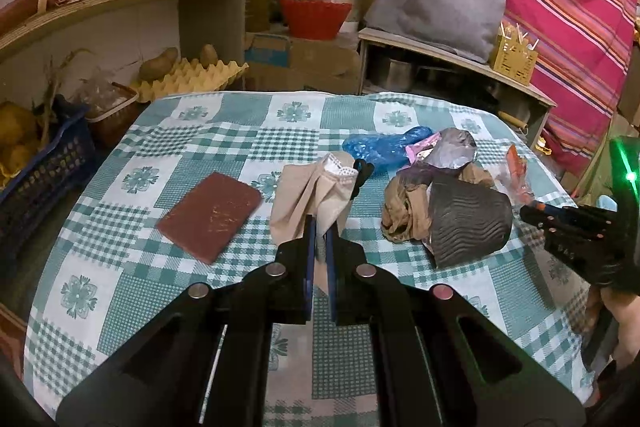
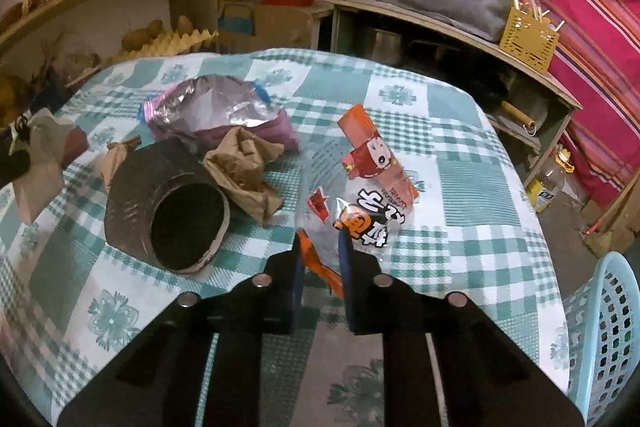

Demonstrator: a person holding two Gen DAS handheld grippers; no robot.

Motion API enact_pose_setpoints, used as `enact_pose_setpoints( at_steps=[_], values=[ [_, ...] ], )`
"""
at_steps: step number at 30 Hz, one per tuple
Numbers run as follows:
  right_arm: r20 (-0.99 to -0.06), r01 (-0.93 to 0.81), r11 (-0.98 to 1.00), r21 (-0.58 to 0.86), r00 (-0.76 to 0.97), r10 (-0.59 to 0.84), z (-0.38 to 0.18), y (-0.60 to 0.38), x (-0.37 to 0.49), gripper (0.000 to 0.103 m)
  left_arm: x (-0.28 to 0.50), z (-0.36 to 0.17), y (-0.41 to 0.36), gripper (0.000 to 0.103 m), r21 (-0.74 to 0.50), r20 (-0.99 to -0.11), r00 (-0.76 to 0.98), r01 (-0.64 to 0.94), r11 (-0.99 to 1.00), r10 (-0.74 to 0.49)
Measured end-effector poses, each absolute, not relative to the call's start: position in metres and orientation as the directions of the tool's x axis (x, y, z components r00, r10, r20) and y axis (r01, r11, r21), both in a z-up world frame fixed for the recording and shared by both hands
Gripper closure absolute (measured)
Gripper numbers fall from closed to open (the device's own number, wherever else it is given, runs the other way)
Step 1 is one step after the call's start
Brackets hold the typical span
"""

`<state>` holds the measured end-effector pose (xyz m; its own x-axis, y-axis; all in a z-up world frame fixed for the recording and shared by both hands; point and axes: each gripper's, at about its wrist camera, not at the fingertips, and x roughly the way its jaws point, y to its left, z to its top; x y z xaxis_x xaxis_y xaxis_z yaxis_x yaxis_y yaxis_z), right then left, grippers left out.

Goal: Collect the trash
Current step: 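Grasp the clear orange-printed wrapper with the right tool, then carry both items over the blue basket and open both tools to drop them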

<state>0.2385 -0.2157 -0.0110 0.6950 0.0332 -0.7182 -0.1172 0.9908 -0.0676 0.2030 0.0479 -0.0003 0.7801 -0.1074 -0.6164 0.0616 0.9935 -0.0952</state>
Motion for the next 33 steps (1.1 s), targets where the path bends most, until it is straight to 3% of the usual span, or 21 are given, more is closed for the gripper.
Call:
enact_pose_setpoints(
  at_steps=[18, 33],
  values=[
    [-0.637, -0.110, 0.994, -0.024, 0.768, 0.069, 0.027, -0.256, 0.192, 0.089, 0.181, 0.019, 0.015, 0.099, -0.053, -0.586, 0.803, 0.099, 0.994, -0.111],
    [-0.582, -0.004, 1.000, -0.009, 0.813, -0.002, 0.056, -0.344, 0.139, 0.089, 0.161, 0.044, -0.075, 0.099, -0.052, -0.547, 0.804, 0.243, 0.969, -0.231]
  ],
)
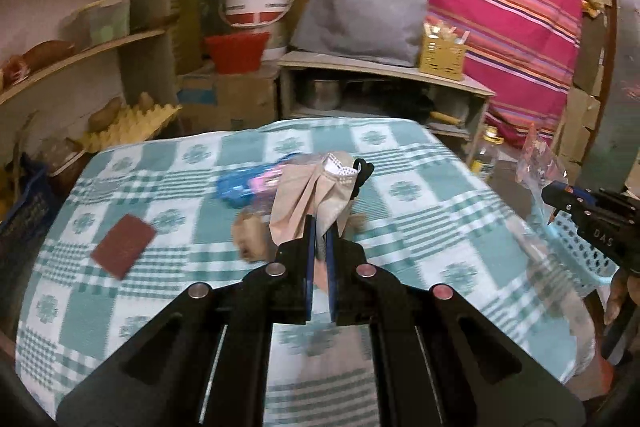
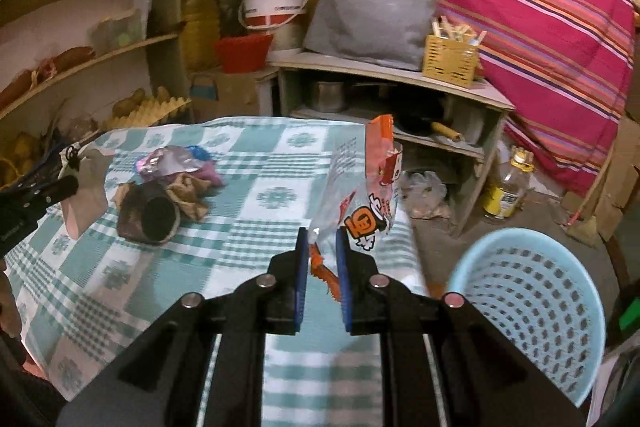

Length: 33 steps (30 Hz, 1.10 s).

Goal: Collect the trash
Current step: 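Carry both items over the blue basket and open both tools to drop them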

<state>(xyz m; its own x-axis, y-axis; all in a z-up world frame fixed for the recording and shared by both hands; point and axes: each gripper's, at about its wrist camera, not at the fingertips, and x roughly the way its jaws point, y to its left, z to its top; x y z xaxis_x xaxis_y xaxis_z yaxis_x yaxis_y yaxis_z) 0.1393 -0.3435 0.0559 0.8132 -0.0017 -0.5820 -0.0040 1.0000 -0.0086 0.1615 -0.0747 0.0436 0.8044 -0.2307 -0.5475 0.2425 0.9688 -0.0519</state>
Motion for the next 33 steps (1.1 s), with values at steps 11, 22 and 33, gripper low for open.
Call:
enact_pose_setpoints(
  at_steps=[11, 22, 33],
  values=[
    [-0.573, 0.148, 0.988, 0.035, 0.813, -0.101, 0.058, -0.453, 0.093, 0.089, 0.152, 0.050, -0.184, 0.099, -0.070, -0.527, 0.755, 0.420, 0.905, -0.391],
    [-0.587, 0.245, 0.965, 0.093, 0.796, -0.146, 0.049, -0.526, 0.069, 0.089, 0.144, 0.037, -0.303, 0.099, -0.116, -0.526, 0.653, 0.580, 0.806, -0.545],
    [-0.609, 0.278, 0.954, 0.114, 0.778, -0.154, 0.039, -0.552, 0.071, 0.089, 0.142, 0.026, -0.372, 0.097, -0.191, -0.524, 0.544, 0.675, 0.713, -0.656]
  ],
)
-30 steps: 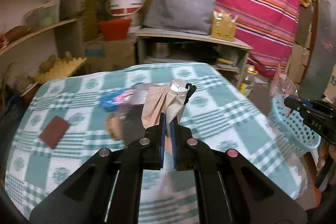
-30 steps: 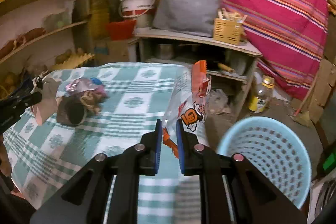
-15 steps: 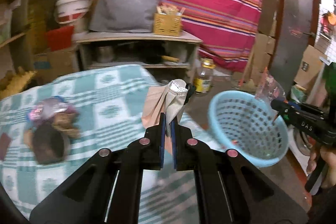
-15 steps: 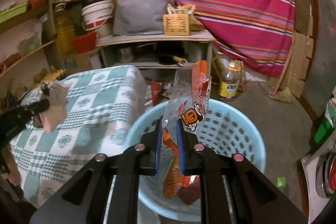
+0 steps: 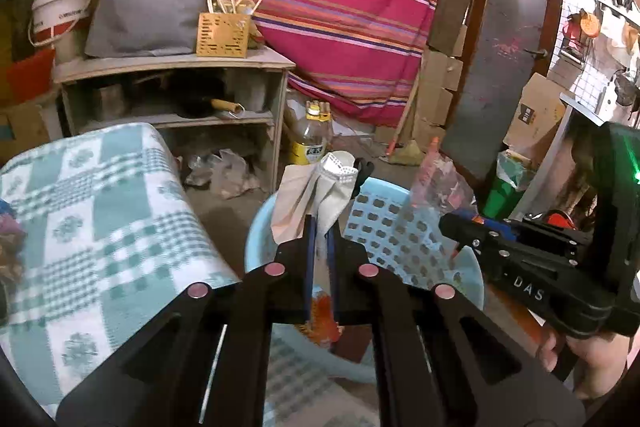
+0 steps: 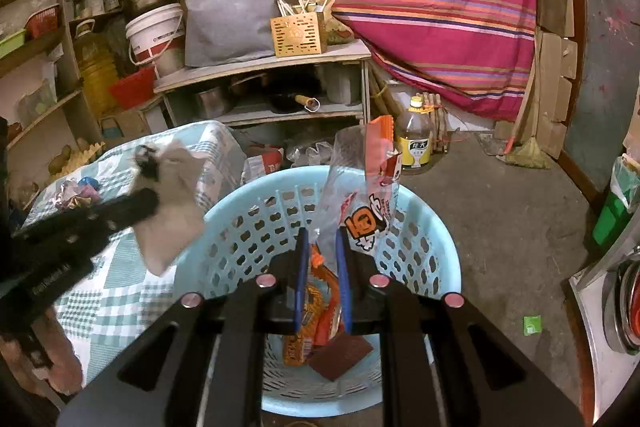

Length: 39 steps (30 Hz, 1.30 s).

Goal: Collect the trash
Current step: 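Carry both items over the blue basket and open both tools to drop them, then move both tools back over the table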

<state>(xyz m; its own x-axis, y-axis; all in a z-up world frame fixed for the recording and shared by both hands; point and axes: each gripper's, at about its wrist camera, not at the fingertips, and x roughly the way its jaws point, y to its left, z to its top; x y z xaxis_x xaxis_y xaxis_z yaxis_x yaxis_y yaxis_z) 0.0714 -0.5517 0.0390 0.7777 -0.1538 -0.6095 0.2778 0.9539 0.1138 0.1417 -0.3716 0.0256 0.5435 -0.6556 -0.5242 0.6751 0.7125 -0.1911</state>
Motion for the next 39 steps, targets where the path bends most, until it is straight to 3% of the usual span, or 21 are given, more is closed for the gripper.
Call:
enact_pose_setpoints(
  at_steps=[3, 5, 9, 11, 13, 21, 22, 24, 32, 39],
  values=[
    [-0.610, 0.277, 0.955, 0.108, 0.777, -0.156, 0.038, -0.552, 0.071, 0.089, 0.145, 0.017, -0.378, 0.080, -0.199, -0.545, 0.526, 0.675, 0.710, -0.653],
    [-0.614, 0.277, 0.956, 0.100, 0.773, -0.160, 0.036, -0.552, 0.072, 0.089, 0.146, 0.013, -0.380, 0.055, -0.195, -0.557, 0.526, 0.670, 0.716, -0.643],
    [-0.622, 0.287, 0.953, 0.101, 0.765, -0.164, 0.033, -0.554, 0.073, 0.089, 0.144, 0.014, -0.372, 0.050, -0.163, -0.555, 0.560, 0.653, 0.740, -0.616],
    [-0.622, 0.289, 0.951, 0.106, 0.765, -0.163, 0.033, -0.555, 0.074, 0.089, 0.146, 0.018, -0.361, 0.035, -0.155, -0.548, 0.589, 0.626, 0.764, -0.594],
    [-0.622, 0.287, 0.952, 0.110, 0.767, -0.159, 0.033, -0.551, 0.076, 0.089, 0.148, 0.022, -0.344, 0.028, -0.119, -0.536, 0.645, 0.581, 0.805, -0.545],
    [-0.655, 0.260, 0.959, 0.113, 0.745, -0.125, 0.025, -0.527, 0.098, 0.085, 0.155, 0.041, -0.268, 0.014, -0.091, -0.510, 0.747, 0.446, 0.891, -0.426],
    [-0.663, 0.263, 0.958, 0.112, 0.738, -0.125, 0.023, -0.525, 0.101, 0.080, 0.155, 0.042, -0.255, 0.012, -0.079, -0.511, 0.761, 0.421, 0.904, -0.399],
    [-0.675, 0.285, 0.953, 0.105, 0.724, -0.143, 0.018, -0.520, 0.109, 0.040, 0.157, 0.045, -0.234, 0.010, -0.063, -0.508, 0.782, 0.384, 0.921, -0.361],
    [-0.700, 0.359, 0.933, 0.040, 0.676, -0.230, 0.016, -0.500, 0.127, 0.029, 0.152, 0.063, -0.139, 0.006, -0.025, -0.473, 0.850, 0.251, 0.968, -0.233],
    [-0.590, 0.301, 0.953, 0.024, 0.774, -0.230, 0.056, -0.432, 0.129, 0.012, 0.157, 0.078, -0.062, 0.006, -0.034, -0.467, 0.871, 0.153, 0.988, -0.151]
  ],
)
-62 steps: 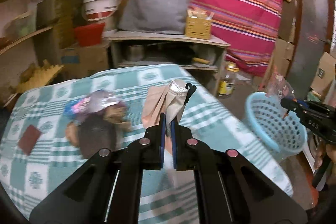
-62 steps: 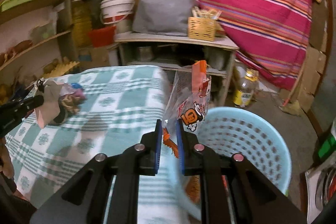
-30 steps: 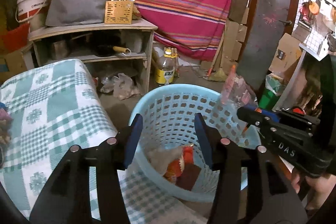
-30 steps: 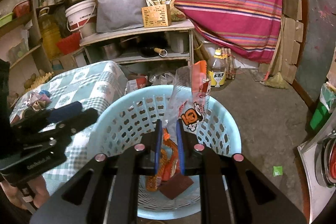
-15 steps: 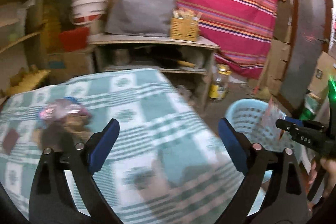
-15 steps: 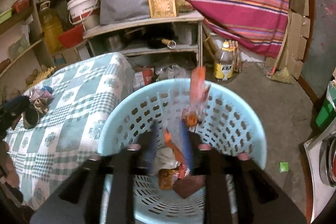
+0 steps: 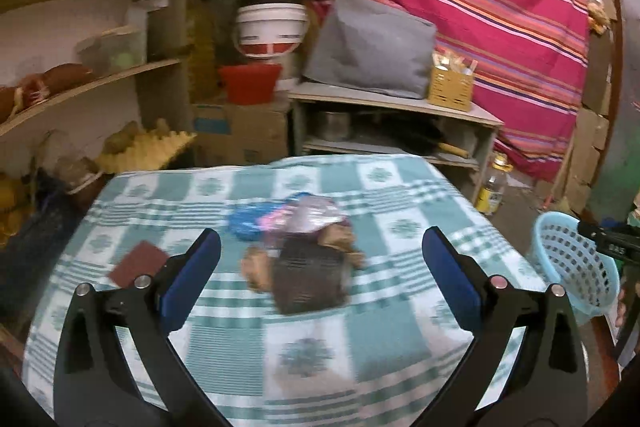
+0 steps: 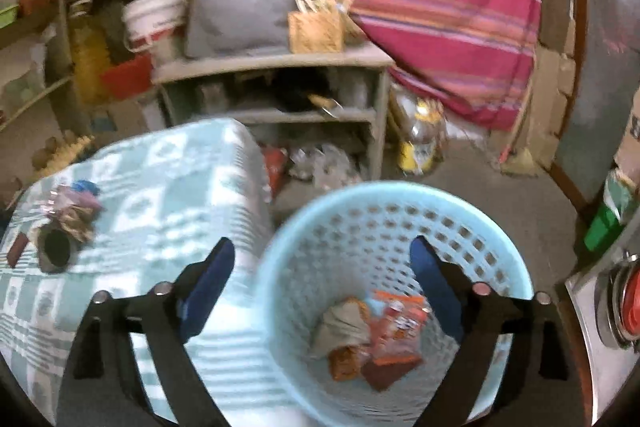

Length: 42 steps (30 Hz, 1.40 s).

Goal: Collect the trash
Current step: 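Move both tools back over the table, then lower the left tool onto the maroon scouring pad and grasp it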

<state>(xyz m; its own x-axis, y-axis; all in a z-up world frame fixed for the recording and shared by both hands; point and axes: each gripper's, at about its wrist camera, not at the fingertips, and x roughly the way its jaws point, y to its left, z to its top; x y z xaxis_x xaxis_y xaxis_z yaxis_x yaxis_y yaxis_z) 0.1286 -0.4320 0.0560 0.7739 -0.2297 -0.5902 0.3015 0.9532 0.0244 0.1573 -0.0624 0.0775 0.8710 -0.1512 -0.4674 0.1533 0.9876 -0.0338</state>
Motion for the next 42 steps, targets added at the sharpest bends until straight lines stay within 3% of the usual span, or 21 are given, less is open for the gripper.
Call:
enact_pose_setpoints(
  at_steps=[10, 21, 24, 35, 42],
  values=[
    [-0.594, 0.115, 0.993, 0.025, 0.801, -0.077, 0.054, -0.318, 0.166, 0.012, 0.178, 0.079, 0.028, 0.006, -0.046, -0.473, 0.880, 0.030, 0.998, -0.049],
    [-0.637, 0.054, 0.998, 0.030, 0.771, -0.022, 0.031, -0.252, 0.192, 0.010, 0.199, 0.039, 0.069, 0.005, -0.021, -0.551, 0.834, 0.017, 1.000, -0.026],
    [-0.643, 0.047, 0.997, 0.056, 0.766, 0.000, 0.028, -0.244, 0.197, 0.006, 0.201, 0.030, 0.076, 0.005, -0.013, -0.561, 0.828, 0.010, 1.000, -0.016],
    [-0.622, 0.053, 0.999, 0.009, 0.782, -0.036, 0.030, -0.213, 0.202, 0.005, 0.213, 0.018, 0.085, 0.005, 0.067, -0.586, 0.808, -0.035, 0.997, 0.068],
    [-0.591, 0.073, 0.982, -0.172, 0.790, -0.162, 0.031, -0.188, 0.199, 0.005, 0.220, 0.012, 0.092, 0.005, 0.088, -0.590, 0.804, -0.023, 0.996, 0.070]
  ],
)
